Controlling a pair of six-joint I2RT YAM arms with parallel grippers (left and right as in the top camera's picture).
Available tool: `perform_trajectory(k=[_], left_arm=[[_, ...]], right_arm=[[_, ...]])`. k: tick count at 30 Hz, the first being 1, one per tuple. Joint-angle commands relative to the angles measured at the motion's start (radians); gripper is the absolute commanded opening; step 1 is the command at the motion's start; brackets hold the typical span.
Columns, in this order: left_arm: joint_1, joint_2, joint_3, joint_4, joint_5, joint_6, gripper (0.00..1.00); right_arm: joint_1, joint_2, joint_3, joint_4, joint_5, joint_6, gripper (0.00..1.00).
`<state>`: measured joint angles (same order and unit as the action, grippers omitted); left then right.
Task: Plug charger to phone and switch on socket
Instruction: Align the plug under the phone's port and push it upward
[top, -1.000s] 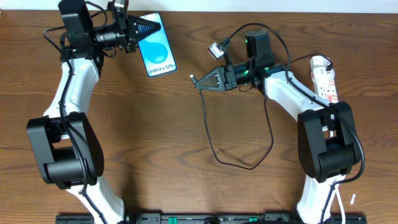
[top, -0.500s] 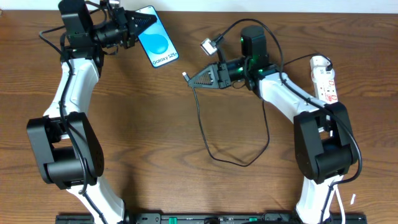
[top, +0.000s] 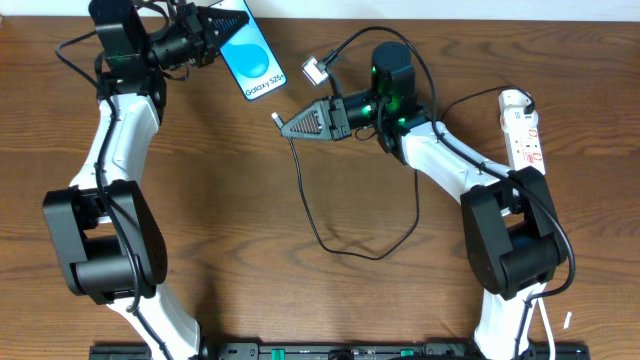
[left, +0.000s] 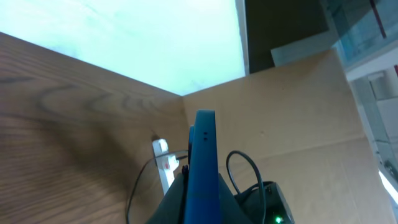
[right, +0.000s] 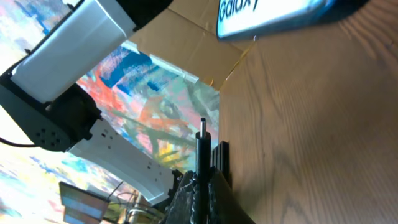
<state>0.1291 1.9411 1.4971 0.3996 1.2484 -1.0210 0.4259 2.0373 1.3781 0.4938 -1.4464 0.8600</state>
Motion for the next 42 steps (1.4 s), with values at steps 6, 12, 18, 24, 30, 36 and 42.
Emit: perform_trajectory(k=[6, 12, 18, 24, 30, 36, 42], left_arm=[[0.005, -0.013, -0.001, 0.015, 0.085, -0.061, 0.07], [0.004, -0.013, -0.001, 0.113, 0.132, -0.145, 0.07], [0.004, -0.013, -0.001, 0.138, 0.132, -0.155, 0.07], [0.004, -0.013, -0.001, 0.138, 0.131, -0.155, 0.07], [0.004, -0.013, -0.001, 0.142, 0.124, -0.154, 0.07], [0.004, -0.013, -0.001, 0.141, 0.121, -0.155, 0.07], [0.001, -0.013, -0.001, 0.141, 0.121, -0.155, 0.07]], right_arm=[[0.002, -0.022, 0.000, 0.038, 0.043, 0.068, 0.01], [0.002, -0.022, 0.000, 0.042, 0.065, 0.068, 0.01], [0.002, -0.022, 0.000, 0.103, 0.068, 0.071, 0.01], [0.002, -0.022, 0.000, 0.140, 0.067, 0.068, 0.01], [0.002, -0.022, 0.000, 0.156, 0.068, 0.067, 0.01], [0.002, -0.022, 0.000, 0.162, 0.084, 0.067, 0.01], [0.002, -0.022, 0.000, 0.172, 0.105, 0.067, 0.01]])
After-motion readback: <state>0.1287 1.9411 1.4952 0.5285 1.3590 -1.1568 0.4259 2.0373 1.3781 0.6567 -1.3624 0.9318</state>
